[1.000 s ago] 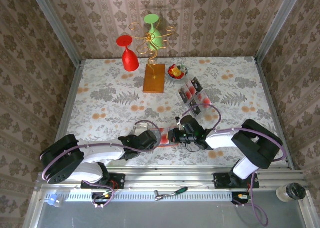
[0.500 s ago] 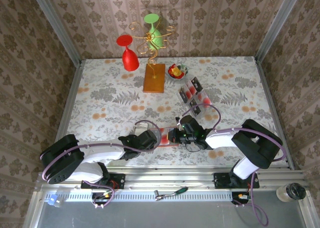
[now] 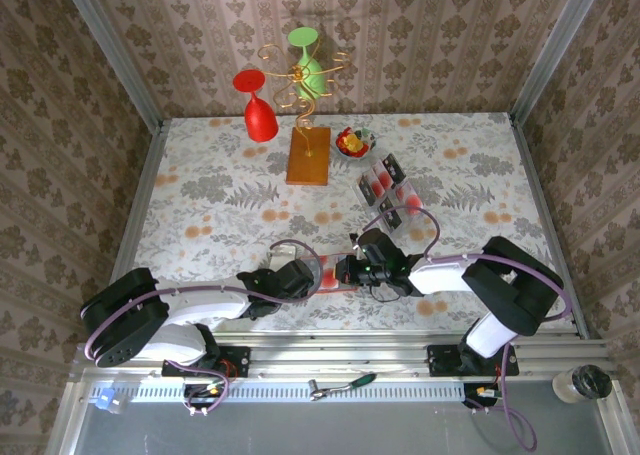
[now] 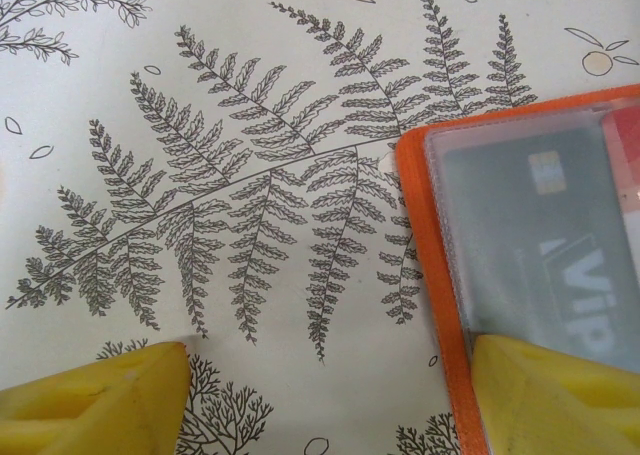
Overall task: Put the credit cards into the card holder
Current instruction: Insert the credit card into the card slot.
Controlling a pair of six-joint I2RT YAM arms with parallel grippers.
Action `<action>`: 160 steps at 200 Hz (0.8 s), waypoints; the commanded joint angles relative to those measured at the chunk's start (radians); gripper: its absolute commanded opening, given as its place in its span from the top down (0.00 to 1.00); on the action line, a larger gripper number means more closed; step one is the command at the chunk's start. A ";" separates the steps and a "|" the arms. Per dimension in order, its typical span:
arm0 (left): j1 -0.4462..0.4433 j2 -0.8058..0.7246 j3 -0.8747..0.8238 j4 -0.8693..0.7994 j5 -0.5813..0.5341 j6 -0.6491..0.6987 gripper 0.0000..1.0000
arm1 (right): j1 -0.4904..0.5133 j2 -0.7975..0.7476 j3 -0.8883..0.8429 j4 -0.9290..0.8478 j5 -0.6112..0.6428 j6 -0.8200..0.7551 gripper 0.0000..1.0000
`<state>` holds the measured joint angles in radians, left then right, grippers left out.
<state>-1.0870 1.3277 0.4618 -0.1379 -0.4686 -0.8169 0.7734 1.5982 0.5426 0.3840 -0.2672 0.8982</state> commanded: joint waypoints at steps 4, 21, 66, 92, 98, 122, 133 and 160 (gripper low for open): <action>-0.010 0.018 0.015 -0.017 -0.012 -0.015 0.24 | 0.009 0.047 0.008 -0.102 0.013 0.006 1.00; -0.010 0.016 0.015 -0.017 -0.011 -0.016 0.24 | 0.010 0.055 0.010 -0.101 0.010 0.006 1.00; -0.010 0.019 0.018 -0.014 -0.011 -0.013 0.24 | 0.010 0.071 0.029 -0.120 -0.008 0.003 0.97; -0.010 0.019 0.019 -0.013 -0.010 -0.013 0.24 | 0.008 0.049 0.065 -0.194 -0.011 -0.037 0.77; -0.010 0.020 0.017 -0.013 -0.011 -0.013 0.24 | 0.006 0.038 0.077 -0.220 -0.008 -0.053 0.73; -0.010 0.024 0.016 -0.009 -0.010 -0.015 0.24 | -0.005 -0.014 0.133 -0.330 0.005 -0.111 0.58; -0.010 0.025 0.014 -0.006 -0.010 -0.014 0.24 | -0.012 -0.033 0.161 -0.384 0.012 -0.139 0.56; -0.010 0.025 0.009 0.000 -0.011 -0.016 0.24 | -0.026 -0.058 0.209 -0.460 0.034 -0.181 0.61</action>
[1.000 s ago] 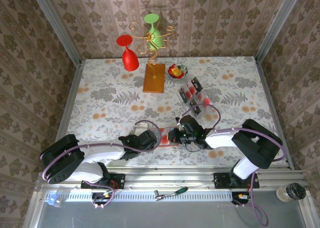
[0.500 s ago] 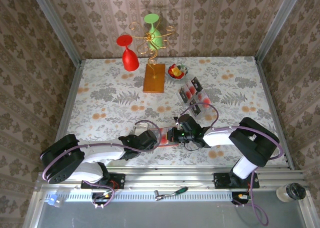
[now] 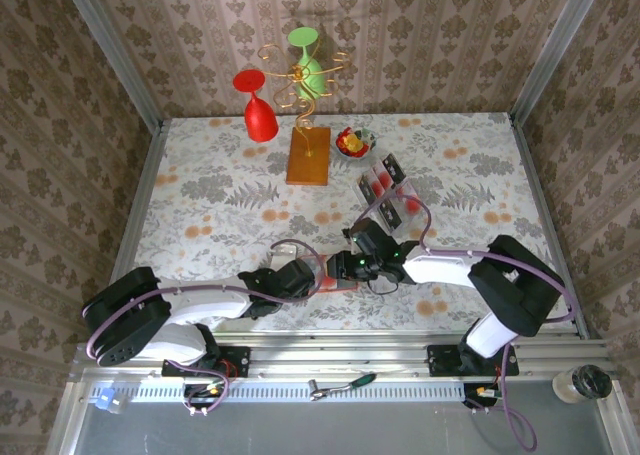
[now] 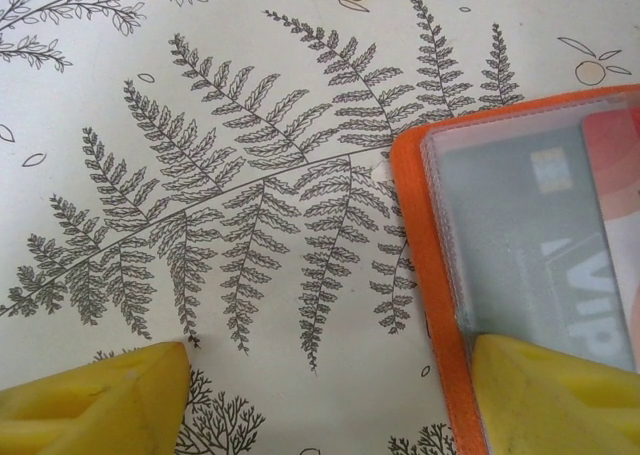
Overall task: Put the credit cards into the card holder
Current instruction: Insert the credit card into the card slot.
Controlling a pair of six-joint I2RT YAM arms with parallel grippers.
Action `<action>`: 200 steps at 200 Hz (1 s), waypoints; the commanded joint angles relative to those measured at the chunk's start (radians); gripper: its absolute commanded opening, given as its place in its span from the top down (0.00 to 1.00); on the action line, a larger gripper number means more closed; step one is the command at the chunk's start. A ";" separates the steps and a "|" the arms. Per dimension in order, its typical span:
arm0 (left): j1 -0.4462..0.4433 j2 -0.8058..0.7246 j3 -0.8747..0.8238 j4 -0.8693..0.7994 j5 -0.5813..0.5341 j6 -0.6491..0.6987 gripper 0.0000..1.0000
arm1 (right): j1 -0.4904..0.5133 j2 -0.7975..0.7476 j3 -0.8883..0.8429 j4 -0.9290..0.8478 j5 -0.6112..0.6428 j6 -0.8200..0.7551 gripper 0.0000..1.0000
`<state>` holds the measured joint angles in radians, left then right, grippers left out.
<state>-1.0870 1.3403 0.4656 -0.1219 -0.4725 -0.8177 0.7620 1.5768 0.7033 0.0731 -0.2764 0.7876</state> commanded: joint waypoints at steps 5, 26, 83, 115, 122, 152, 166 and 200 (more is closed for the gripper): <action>-0.010 0.013 0.005 -0.016 -0.006 -0.017 0.24 | -0.019 -0.034 0.056 -0.159 0.043 -0.075 0.65; -0.010 0.010 0.002 -0.014 -0.006 -0.015 0.24 | -0.023 -0.011 0.084 -0.171 0.038 -0.088 0.79; -0.010 0.007 0.003 -0.010 -0.008 -0.013 0.24 | -0.020 0.092 0.138 -0.148 -0.003 -0.087 0.88; -0.010 0.003 -0.001 -0.010 -0.008 -0.014 0.24 | -0.008 0.140 0.150 -0.140 -0.017 -0.079 0.88; -0.010 0.002 0.000 -0.010 -0.008 -0.013 0.24 | -0.003 0.150 0.155 -0.138 -0.020 -0.077 0.89; -0.010 0.002 -0.001 -0.008 -0.009 -0.013 0.24 | 0.020 0.182 0.186 -0.136 -0.022 -0.068 0.89; -0.010 0.000 -0.002 -0.008 -0.008 -0.012 0.24 | 0.029 0.195 0.201 -0.140 -0.021 -0.067 0.89; -0.004 -0.045 -0.001 -0.030 -0.016 -0.010 0.24 | 0.037 0.213 0.217 -0.148 -0.017 -0.062 0.89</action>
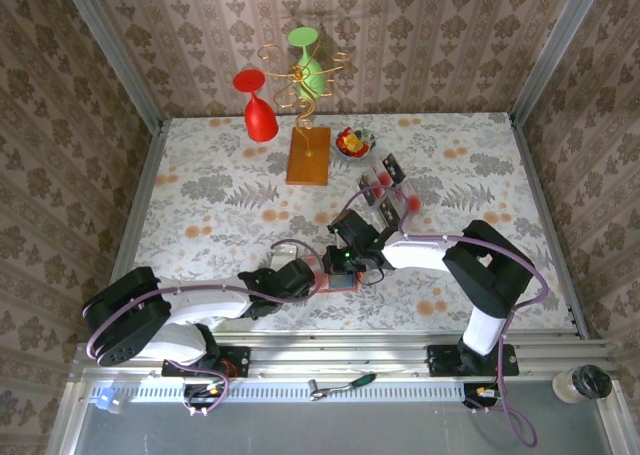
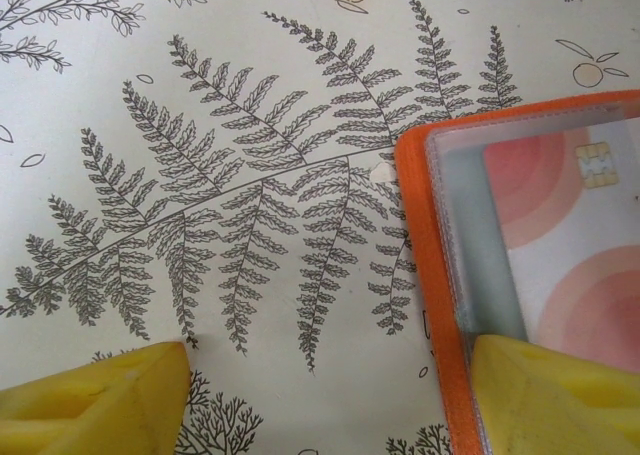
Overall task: Put the credit cards into the card holder
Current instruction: Insert the credit card into the card slot.
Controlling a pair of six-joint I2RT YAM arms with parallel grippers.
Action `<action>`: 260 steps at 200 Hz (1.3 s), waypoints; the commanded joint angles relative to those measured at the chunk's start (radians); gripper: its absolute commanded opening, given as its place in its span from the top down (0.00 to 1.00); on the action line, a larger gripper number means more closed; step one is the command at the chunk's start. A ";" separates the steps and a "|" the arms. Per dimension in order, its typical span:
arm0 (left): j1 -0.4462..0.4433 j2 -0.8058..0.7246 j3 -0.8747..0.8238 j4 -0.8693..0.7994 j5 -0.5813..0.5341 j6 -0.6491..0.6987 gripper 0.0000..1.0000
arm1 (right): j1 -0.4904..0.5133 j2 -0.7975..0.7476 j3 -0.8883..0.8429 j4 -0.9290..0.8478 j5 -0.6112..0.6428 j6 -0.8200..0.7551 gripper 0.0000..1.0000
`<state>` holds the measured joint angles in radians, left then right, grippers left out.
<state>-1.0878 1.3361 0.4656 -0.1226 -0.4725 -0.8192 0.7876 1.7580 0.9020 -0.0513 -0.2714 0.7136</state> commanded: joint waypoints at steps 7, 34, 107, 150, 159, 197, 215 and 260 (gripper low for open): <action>0.001 -0.058 -0.001 -0.037 -0.019 -0.009 0.24 | 0.014 0.031 0.020 -0.024 -0.020 0.014 0.90; 0.042 -0.098 -0.006 -0.067 0.002 -0.013 0.24 | 0.013 0.025 0.020 -0.022 -0.023 0.018 0.89; 0.054 -0.051 -0.036 -0.032 0.023 -0.021 0.24 | 0.015 -0.040 0.031 -0.063 -0.022 0.004 0.90; 0.054 -0.041 -0.039 -0.023 0.021 -0.025 0.24 | 0.017 -0.053 0.029 -0.082 -0.023 -0.005 0.90; 0.054 -0.039 -0.039 -0.023 0.021 -0.025 0.24 | 0.020 -0.047 0.030 -0.078 -0.025 -0.005 0.90; 0.054 -0.037 -0.041 -0.023 0.020 -0.023 0.24 | 0.040 -0.014 0.035 -0.071 -0.025 0.000 0.91; 0.054 -0.037 -0.042 -0.019 0.021 -0.023 0.24 | 0.049 0.004 0.037 -0.066 -0.027 0.006 0.92; 0.054 -0.037 -0.041 -0.008 0.024 -0.018 0.24 | 0.076 0.058 0.074 -0.066 -0.031 0.014 0.94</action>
<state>-1.0382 1.2903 0.4370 -0.1387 -0.4496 -0.8238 0.8448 1.7786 0.9333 -0.0986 -0.2867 0.7162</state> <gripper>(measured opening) 0.761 0.075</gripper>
